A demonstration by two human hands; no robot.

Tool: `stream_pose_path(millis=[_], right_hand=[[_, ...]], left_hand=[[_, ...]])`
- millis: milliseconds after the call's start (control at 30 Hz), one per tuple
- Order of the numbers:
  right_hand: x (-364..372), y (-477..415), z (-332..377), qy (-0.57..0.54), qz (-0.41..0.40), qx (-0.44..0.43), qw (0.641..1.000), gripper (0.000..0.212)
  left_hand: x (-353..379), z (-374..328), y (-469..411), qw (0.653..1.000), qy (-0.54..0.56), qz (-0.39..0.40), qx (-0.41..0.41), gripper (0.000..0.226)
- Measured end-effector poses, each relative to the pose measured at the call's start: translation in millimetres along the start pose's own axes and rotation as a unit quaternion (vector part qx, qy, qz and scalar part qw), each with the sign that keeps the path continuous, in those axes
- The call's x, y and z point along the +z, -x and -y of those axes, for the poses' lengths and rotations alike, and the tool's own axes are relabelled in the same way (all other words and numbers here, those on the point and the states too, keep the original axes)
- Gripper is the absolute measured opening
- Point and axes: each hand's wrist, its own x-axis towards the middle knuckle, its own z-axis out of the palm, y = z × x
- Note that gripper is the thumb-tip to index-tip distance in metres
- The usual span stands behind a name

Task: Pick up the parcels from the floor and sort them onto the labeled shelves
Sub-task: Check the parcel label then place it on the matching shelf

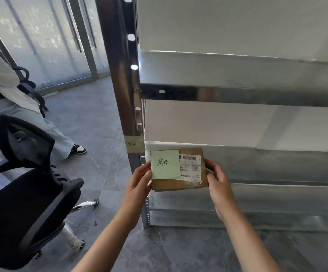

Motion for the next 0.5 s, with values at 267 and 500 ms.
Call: stream_pose_path(millis=[267, 500], right_hand=[[-15, -28, -1, 0.001, -0.041, 0.018, 0.999, 0.032], [-15, -66, -16, 0.042, -0.025, 0.055, 0.997, 0.034]], left_hand=[[29, -15, -39, 0.998, -0.049, 0.043, 0.000, 0.032], [41, 2, -69, 0.997, -0.044, 0.030, -0.047, 0.026]])
